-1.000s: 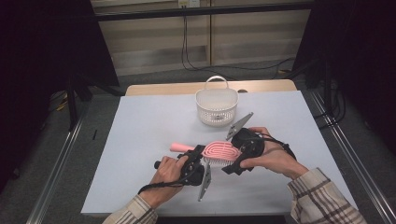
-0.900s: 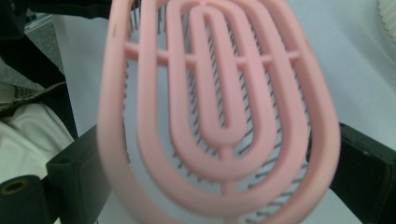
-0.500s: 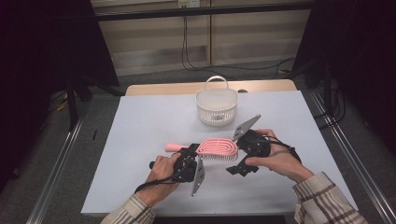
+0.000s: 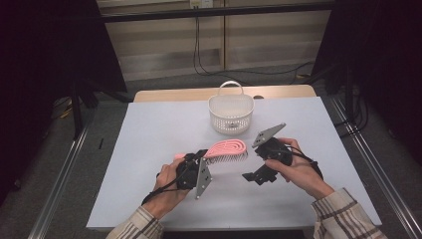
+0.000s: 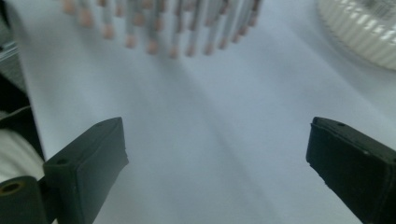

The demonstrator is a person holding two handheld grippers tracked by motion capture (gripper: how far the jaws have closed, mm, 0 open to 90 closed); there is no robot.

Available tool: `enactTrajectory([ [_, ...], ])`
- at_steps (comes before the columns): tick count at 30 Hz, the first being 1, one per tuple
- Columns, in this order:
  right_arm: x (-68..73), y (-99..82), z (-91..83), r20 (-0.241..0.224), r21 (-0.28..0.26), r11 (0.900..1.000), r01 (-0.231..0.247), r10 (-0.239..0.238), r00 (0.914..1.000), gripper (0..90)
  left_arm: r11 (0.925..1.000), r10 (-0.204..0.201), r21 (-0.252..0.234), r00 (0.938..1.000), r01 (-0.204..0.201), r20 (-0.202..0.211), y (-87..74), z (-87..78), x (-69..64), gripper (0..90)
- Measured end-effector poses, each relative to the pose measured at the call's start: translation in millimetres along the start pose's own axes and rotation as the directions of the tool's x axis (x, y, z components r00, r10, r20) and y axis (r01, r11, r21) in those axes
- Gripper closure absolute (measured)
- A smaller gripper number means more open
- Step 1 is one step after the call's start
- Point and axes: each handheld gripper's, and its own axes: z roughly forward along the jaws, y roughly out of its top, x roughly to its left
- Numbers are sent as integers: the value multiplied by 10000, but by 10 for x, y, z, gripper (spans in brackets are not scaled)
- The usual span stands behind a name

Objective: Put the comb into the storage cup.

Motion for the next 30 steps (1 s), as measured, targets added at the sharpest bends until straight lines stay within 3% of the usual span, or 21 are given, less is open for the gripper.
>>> enactTrajectory([
  [5, -25, -54, 22, 341, -485, 9988, 9, 8, 9994, 60, 9998, -183, -22, 9998, 184, 124, -23, 4, 24, 809],
  [11, -9, -126, 26, 635, -1108, 9937, 173, -103, 9979, 73, 9974, -677, -240, 9973, 684, 275, -46, -20, 58, 809],
  [16, -43, -205, 32, 917, -1837, 9830, -39, 211, 9956, 91, 9888, -1424, -369, 9880, 1448, 601, -78, -28, 116, 809],
  [21, -34, -225, 56, 871, -2114, 9774, -32, 221, 9960, 87, 9759, -2106, -355, 9721, 2152, 1033, -134, 2, 155, 809],
  [30, -10, -257, 100, 778, -2449, 9694, -200, 402, 9962, 71, 9358, -3332, -640, 9290, 3467, 1610, -190, -5, 236, 809],
])
